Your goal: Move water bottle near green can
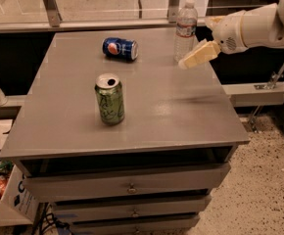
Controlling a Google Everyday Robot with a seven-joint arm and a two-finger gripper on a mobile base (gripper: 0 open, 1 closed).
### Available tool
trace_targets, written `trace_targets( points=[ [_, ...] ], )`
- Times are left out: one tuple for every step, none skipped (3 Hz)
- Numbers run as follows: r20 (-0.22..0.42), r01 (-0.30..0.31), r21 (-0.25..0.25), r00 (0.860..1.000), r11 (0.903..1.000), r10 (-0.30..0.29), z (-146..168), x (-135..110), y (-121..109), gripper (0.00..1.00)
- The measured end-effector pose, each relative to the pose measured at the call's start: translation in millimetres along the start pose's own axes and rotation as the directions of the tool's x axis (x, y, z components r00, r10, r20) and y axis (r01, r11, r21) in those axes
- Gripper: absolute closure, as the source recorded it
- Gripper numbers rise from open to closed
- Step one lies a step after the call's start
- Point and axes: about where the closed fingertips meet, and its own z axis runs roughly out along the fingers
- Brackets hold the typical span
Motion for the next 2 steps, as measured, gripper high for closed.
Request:
trace_targets(
  points=[
    [0.027,-0.044,0.024,0.999,0.9988,0.043,17,3,-21,0.0],
    [0.06,-0.058,0.059,0.997,0.9966,0.054,28,-3,-43,0.0]
  ],
)
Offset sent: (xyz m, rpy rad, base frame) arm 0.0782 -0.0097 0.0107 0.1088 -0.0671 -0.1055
